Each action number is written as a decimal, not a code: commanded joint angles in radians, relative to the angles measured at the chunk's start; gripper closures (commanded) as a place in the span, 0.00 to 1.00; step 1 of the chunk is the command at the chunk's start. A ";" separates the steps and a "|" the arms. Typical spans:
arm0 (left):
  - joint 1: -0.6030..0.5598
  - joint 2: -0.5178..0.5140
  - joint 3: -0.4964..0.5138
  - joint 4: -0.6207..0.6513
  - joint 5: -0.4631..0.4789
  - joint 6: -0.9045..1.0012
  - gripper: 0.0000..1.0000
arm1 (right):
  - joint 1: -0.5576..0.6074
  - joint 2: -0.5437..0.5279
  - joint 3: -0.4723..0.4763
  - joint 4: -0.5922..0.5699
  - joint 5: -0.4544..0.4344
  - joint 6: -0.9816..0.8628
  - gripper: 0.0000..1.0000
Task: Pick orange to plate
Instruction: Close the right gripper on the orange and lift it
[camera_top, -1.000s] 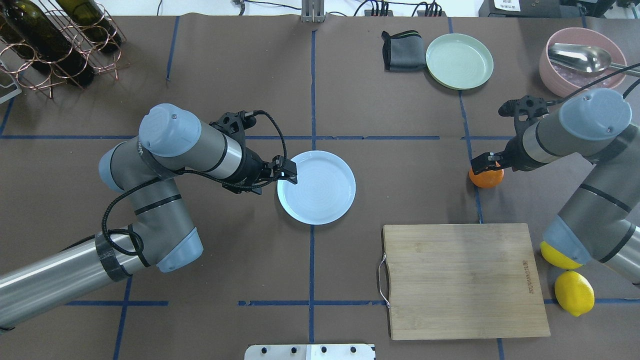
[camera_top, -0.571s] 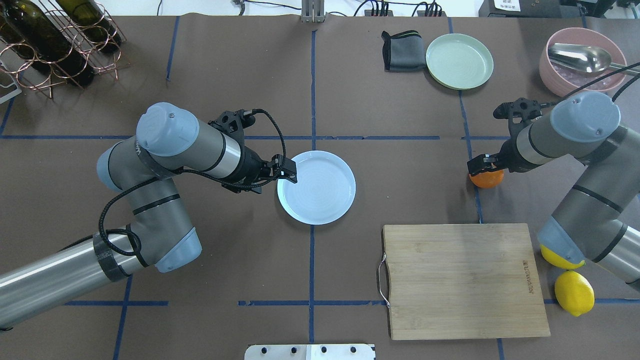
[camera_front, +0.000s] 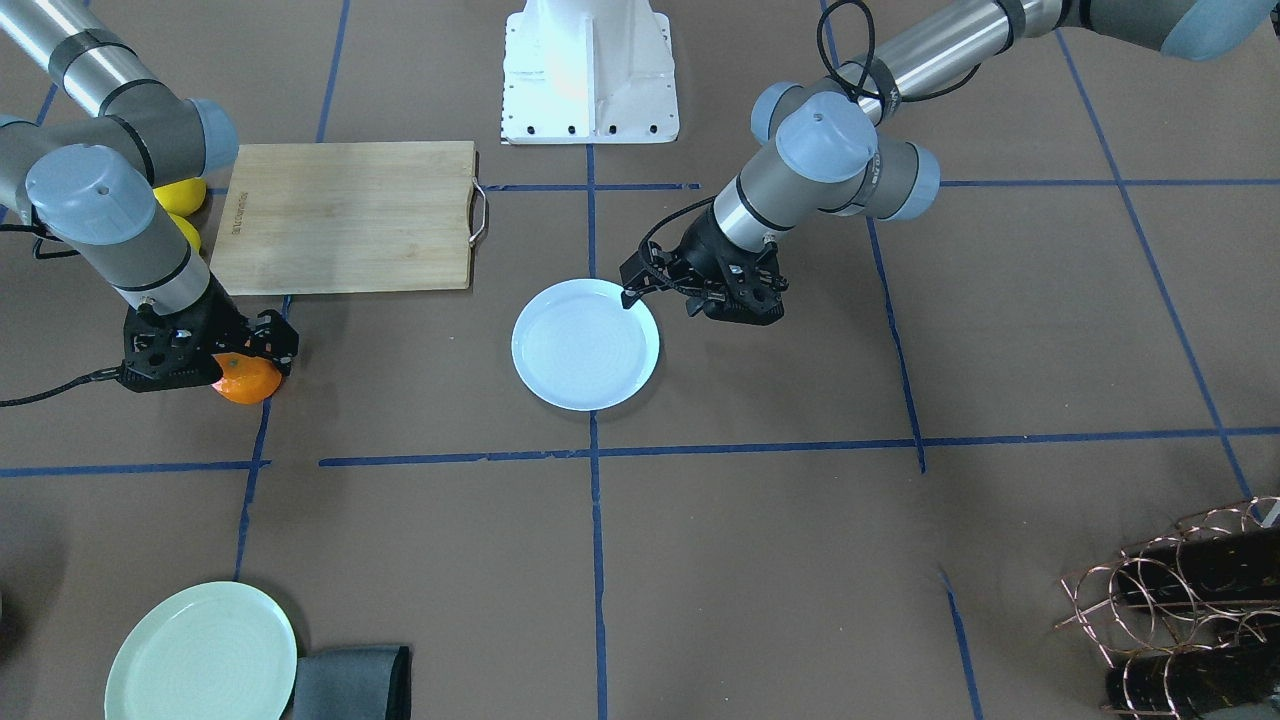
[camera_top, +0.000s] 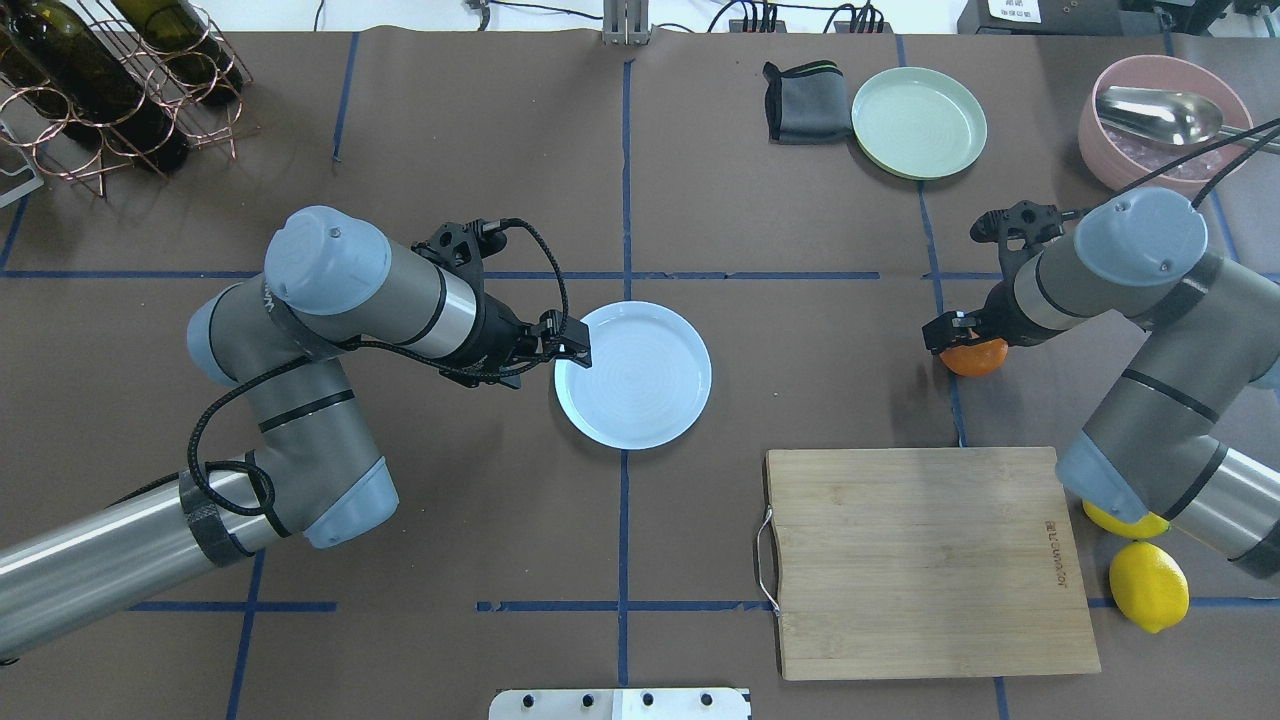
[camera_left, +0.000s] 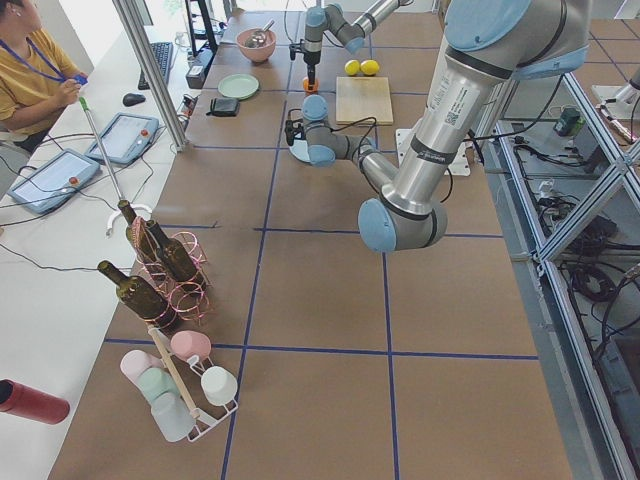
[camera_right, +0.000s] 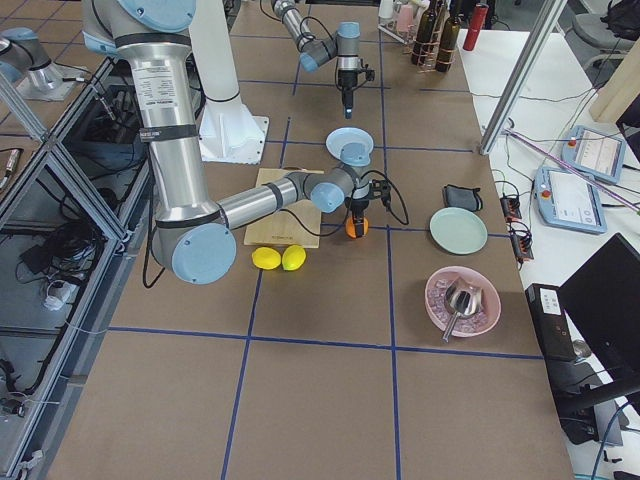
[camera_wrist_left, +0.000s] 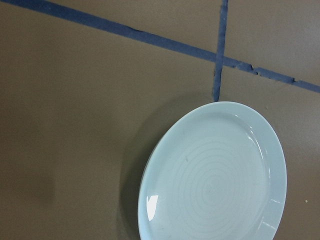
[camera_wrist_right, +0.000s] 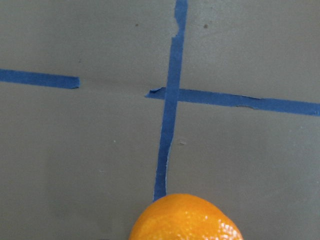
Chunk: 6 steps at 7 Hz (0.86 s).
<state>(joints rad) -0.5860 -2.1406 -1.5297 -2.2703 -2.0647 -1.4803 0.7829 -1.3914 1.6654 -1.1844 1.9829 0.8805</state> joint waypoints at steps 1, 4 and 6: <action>0.000 0.001 -0.001 0.000 0.000 0.000 0.00 | -0.005 0.011 -0.024 0.005 0.001 -0.002 0.00; -0.012 0.007 -0.041 0.000 0.000 0.000 0.00 | -0.002 0.009 -0.012 0.006 0.004 0.008 0.76; -0.096 0.158 -0.331 0.006 -0.018 -0.003 0.00 | -0.005 0.017 0.071 -0.007 0.013 0.098 0.97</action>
<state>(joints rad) -0.6386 -2.0751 -1.7033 -2.2675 -2.0748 -1.4824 0.7796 -1.3792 1.6850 -1.1849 1.9911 0.9290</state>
